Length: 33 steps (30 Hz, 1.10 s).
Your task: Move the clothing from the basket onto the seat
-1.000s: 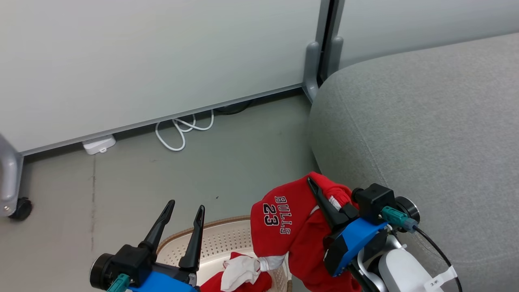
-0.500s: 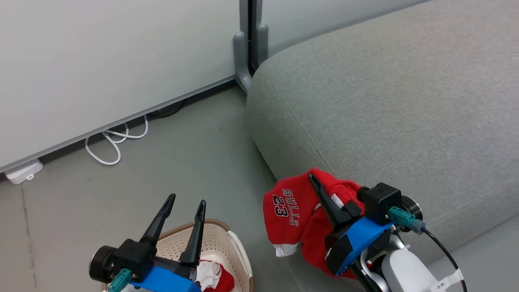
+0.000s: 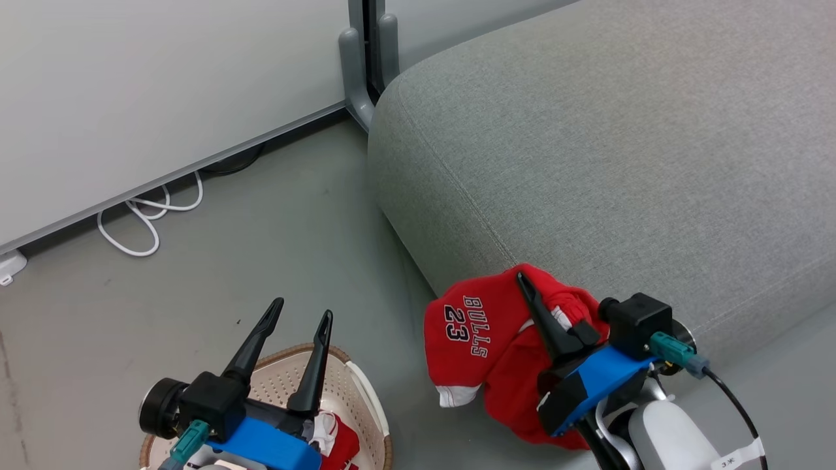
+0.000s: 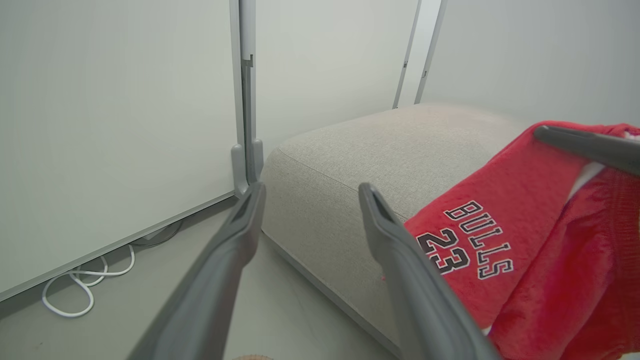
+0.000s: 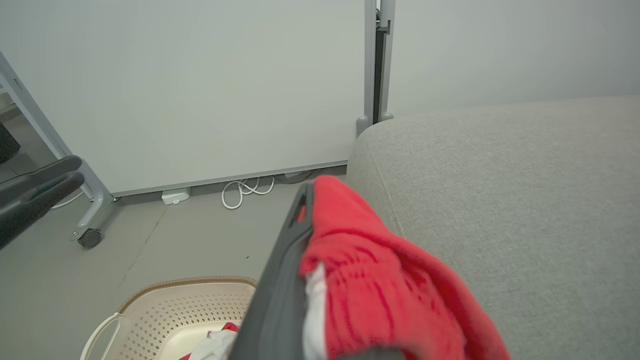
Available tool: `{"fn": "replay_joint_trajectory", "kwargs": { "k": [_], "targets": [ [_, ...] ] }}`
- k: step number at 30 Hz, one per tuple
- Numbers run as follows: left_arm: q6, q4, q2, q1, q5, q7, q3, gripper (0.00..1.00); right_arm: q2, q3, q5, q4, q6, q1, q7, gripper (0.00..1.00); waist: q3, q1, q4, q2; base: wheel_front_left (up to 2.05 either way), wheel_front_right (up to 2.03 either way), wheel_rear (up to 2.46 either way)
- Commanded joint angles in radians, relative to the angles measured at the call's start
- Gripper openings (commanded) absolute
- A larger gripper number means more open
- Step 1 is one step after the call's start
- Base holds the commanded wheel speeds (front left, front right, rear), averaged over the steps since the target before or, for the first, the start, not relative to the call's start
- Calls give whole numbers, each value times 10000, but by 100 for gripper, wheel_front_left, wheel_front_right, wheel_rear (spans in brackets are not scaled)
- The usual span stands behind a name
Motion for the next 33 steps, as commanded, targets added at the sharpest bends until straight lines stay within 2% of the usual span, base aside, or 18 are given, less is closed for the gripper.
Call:
{"fn": "replay_joint_trajectory", "kwargs": {
  "k": [1, 11, 17, 24, 28, 33],
  "targets": [
    [-5, -40, 59, -189, -7, -47, -20, 100, -15, -104, 61, -16, 5, -172, -51, 0, 107, 0, 105, -1, 0, 0, 0],
    [-6, -277, 341, -739, 79, -47, -207, 100, -12, -1973, -353, 277, 5, -2288, 143, 0, 1078, 0, 532, -1, 0, 0, 0],
    [-6, -900, 763, -1282, 226, -48, -273, 100, -18, -3963, -341, 1034, 5, -5125, 578, 0, 2520, 0, 742, -1, 0, 0, 0],
    [-6, -1482, 1132, -2345, 375, -48, -717, 100, -1342, -6601, -1026, 1888, 5, -7631, 1043, 0, 4078, 0, 1531, -1, 0, 0, 0],
    [-6, -1667, 1237, -2839, 428, -48, -917, 100, -2203, -7450, -1439, 2231, 5, -8431, 1470, 0, 4681, 0, 1944, -1, 0, 0, 0],
    [-6, -1977, 1358, -3178, 577, -48, -824, 100, -2747, -8364, -1858, 2594, 3, -8857, 1718, 0, 5299, 0, 2252, -1, 0, 0, 0]
  ]
}}
